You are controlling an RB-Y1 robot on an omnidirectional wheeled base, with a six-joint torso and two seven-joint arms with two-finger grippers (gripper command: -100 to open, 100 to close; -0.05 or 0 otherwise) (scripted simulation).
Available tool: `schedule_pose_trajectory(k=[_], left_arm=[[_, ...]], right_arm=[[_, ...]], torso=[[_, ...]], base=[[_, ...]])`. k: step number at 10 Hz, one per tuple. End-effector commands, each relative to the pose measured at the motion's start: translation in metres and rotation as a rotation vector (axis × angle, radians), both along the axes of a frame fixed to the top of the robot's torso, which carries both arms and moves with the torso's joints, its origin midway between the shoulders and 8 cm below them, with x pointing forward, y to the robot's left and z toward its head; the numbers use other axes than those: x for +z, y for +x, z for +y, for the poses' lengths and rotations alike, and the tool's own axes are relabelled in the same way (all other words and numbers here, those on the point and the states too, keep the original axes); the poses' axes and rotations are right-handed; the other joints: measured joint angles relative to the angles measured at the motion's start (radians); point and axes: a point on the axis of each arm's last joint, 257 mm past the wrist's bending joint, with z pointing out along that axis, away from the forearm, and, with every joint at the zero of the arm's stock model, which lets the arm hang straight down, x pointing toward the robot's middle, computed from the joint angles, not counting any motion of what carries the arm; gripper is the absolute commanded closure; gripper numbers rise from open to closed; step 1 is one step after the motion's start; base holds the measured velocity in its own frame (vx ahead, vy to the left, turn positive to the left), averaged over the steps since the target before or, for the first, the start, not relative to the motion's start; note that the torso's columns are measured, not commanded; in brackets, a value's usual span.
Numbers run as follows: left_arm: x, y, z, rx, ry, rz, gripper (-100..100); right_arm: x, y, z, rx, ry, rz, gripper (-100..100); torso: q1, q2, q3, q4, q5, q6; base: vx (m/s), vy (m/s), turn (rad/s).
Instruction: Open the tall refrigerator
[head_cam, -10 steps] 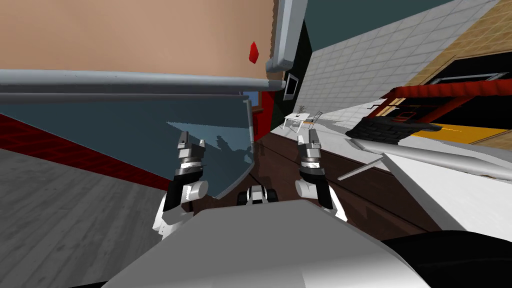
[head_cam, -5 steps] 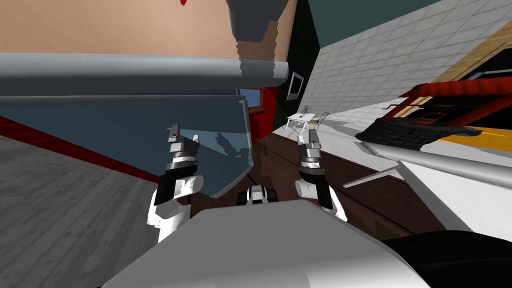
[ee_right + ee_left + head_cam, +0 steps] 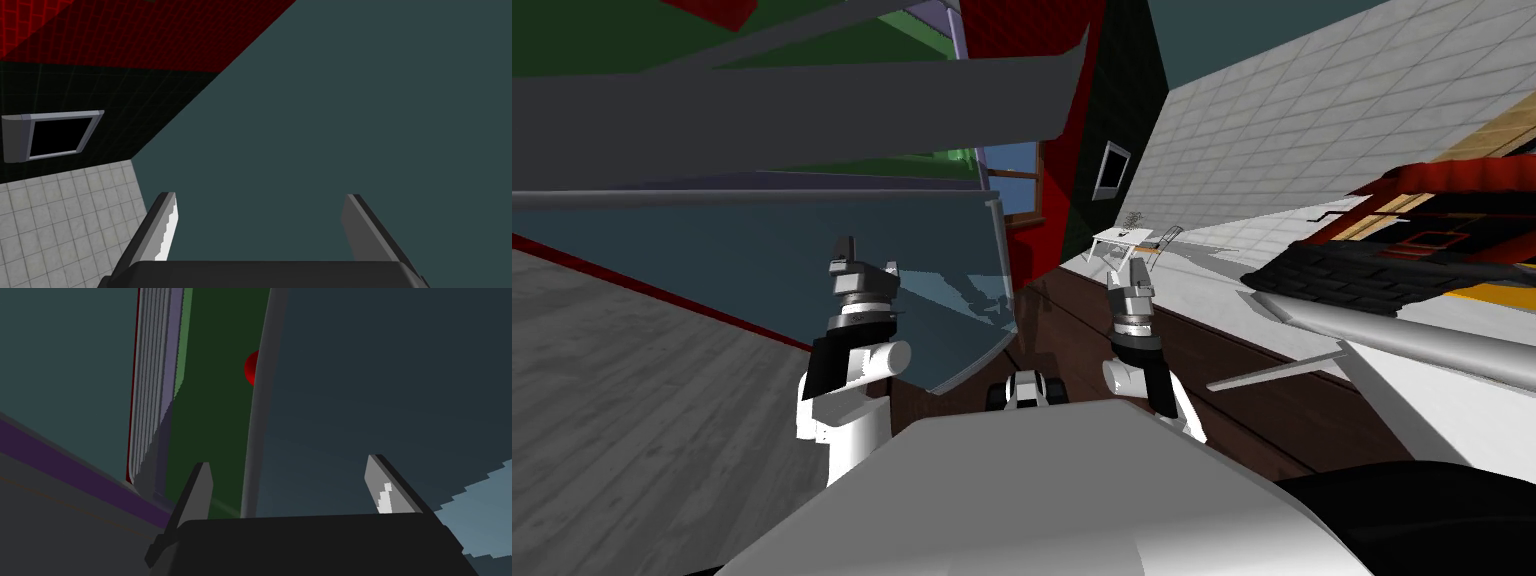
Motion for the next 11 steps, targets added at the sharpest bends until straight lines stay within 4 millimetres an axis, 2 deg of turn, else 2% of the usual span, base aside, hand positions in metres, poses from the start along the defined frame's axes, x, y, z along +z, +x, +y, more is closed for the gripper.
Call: schedule_pose_trajectory(k=[1,2,3,4,5,7,10,11], left_arm=[[0.011,0.003,0.009,0.020,-0.012,0.002,-100],[0.025,0.002,0.017,0.036,-0.021,-0.014,-100],[0.022,0.004,0.018,0.036,-0.024,-0.003,-100],[0.035,0.002,0.025,0.051,-0.035,-0.018,-100],[0.033,0.004,0.026,0.051,-0.039,-0.007,-100],[0.052,0.001,0.041,0.077,-0.066,-0.024,-100],[0.061,0.004,0.047,0.081,-0.093,-0.018,-100],[0.071,0.002,0.053,0.086,-0.111,-0.031,-100]], right_arm=[[0.000,0.000,0.000,0.000,0.000,0.000,0],[0.000,0.000,0.000,0.000,0.000,0.000,0],[0.000,0.000,0.000,0.000,0.000,0.000,0],[0.000,0.000,0.000,0.000,0.000,0.000,0],[0.000,0.000,0.000,0.000,0.000,0.000,0],[0.000,0.000,0.000,0.000,0.000,0.000,0],[0.000,0.000,0.000,0.000,0.000,0.000,0],[0.000,0.000,0.000,0.000,0.000,0.000,0]], torso=[[-0.001,-0.001,-0.001,0.000,0.000,-0.001],[0.001,0.000,0.000,0.000,0.000,0.000],[0.000,0.000,0.000,0.000,0.000,-0.001],[0.000,0.000,0.000,0.000,0.000,0.000],[0.000,-0.001,-0.001,0.000,0.000,0.000],[-0.002,-0.001,-0.001,0.000,0.000,0.000],[0.002,0.001,0.001,0.000,0.001,0.000],[0.004,0.001,0.001,0.000,0.001,0.000]], base=[[0.044,-0.124,0.067],[0.037,-0.140,0.110],[0.046,-0.130,0.071],[0.060,-0.129,0.116],[0.042,-0.123,0.065],[0.071,-0.186,0.143],[0.037,-0.154,0.064],[0.044,-0.133,0.081]])
